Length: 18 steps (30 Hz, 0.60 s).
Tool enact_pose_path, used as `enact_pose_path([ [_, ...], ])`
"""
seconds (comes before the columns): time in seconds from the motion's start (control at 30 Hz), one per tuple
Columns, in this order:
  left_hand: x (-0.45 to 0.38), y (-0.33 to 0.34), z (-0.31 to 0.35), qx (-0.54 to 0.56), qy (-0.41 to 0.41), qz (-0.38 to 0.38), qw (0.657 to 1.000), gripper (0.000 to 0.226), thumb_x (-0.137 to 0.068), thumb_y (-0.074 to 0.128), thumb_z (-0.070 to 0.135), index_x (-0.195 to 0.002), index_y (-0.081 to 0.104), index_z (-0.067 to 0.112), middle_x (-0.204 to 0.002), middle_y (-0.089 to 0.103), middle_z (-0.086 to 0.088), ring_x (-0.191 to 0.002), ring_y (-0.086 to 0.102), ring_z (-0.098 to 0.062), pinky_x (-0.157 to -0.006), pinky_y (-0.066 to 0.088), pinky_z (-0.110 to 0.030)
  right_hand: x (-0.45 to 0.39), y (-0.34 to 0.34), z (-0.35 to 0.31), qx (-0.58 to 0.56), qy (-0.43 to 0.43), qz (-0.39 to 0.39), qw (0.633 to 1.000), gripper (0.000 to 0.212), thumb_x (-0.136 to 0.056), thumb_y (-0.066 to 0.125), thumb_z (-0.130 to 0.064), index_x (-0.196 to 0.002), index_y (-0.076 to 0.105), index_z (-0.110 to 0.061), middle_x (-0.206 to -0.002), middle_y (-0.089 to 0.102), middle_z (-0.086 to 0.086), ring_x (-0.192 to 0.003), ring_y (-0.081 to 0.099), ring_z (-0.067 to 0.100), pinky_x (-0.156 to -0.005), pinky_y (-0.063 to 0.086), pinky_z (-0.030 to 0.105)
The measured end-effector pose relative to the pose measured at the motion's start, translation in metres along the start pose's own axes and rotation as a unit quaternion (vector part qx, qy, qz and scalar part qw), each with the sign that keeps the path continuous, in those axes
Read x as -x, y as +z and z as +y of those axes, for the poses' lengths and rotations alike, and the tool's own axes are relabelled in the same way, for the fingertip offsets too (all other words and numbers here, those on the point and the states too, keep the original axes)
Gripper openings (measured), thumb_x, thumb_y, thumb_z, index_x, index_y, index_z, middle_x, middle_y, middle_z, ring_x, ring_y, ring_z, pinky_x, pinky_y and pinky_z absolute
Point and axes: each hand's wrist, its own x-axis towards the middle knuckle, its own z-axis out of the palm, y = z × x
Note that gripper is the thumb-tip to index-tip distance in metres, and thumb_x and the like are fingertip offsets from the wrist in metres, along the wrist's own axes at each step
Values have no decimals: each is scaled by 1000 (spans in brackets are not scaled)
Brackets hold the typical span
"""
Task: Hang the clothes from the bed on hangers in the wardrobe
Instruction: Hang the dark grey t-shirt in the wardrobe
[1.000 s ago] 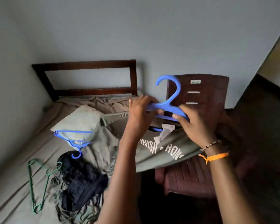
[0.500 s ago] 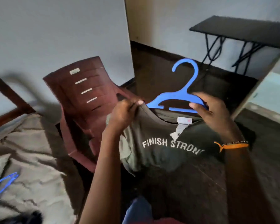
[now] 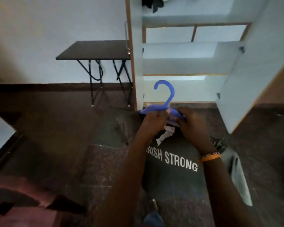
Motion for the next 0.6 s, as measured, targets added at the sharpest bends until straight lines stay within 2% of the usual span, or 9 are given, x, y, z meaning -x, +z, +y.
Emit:
enact_pose_path([
  [0.07,-44,16,25,70,-30,-31,997,34,-100,43,34,-97,61,5,-64,56,2,-41,51,0,-40,37,-9,-29,-13,20,16,-7,27,999,26,-78,52,-12,-98,67,-6,-90,66,13,-80,58,20,-67,38,23],
  [0.13,-86,26,44,87,-41,-58,994,36,-99,43,36,-103,61,5,-75,60,0,-50,53,-2,-42,39,-9,-63,-22,44,39,-3,55,998,19,-81,55,-3,-96,67,-5,-86,61,13,-75,55,20,-62,37,21],
  [0.2,-124,37,55,102,-27,-91,990,37,-100,43,35,-105,59,2,-80,60,-3,-62,57,-9,-53,49,-14,-94,-27,67,57,6,82,995,15,-81,57,3,-92,66,-4,-83,56,12,-68,45,8,-60,35,11],
  [0.27,-165,55,67,112,-16,-120,986,40,-99,43,36,-109,59,0,-87,64,-9,-74,61,-16,-71,54,-28,-126,-30,92,55,13,109,992,13,-82,55,-1,-89,65,-3,-81,55,13,-63,37,1,-63,35,5],
  [0.3,-171,59,67,121,-18,-116,986,35,-99,44,36,-105,61,6,-90,66,-8,-77,62,-16,-75,53,-31,-129,-30,93,50,12,110,993,15,-83,53,-5,-91,65,-3,-82,56,12,-65,38,1,-65,34,3],
  [0.37,-197,69,77,137,-12,-112,984,20,-97,46,36,-90,59,22,-84,65,3,-76,61,-9,-76,52,-25,-141,-37,108,32,19,111,993,22,-85,53,-4,-104,65,-3,-91,58,8,-76,46,8,-72,34,1],
  [0.47,-259,86,97,155,-4,-108,982,14,-95,54,33,-84,59,25,-78,63,3,-71,61,-8,-71,52,-24,-170,-61,155,27,68,88,993,37,-85,62,0,-120,57,-8,-106,52,-2,-90,50,10,-76,37,7],
  [0.53,-304,94,110,182,1,-102,978,15,-93,57,31,-87,60,18,-74,61,-2,-61,58,-8,-64,49,-23,-190,-77,192,46,101,56,992,28,-84,66,-9,-110,61,-17,-99,56,-7,-85,52,10,-73,38,17],
  [0.6,-355,100,130,209,-3,-78,975,14,-94,57,28,-92,58,14,-75,58,-4,-62,55,-10,-65,47,-23,-218,-90,226,48,94,25,994,20,-86,64,-15,-89,59,-35,-84,60,-15,-75,55,2,-67,38,16],
])
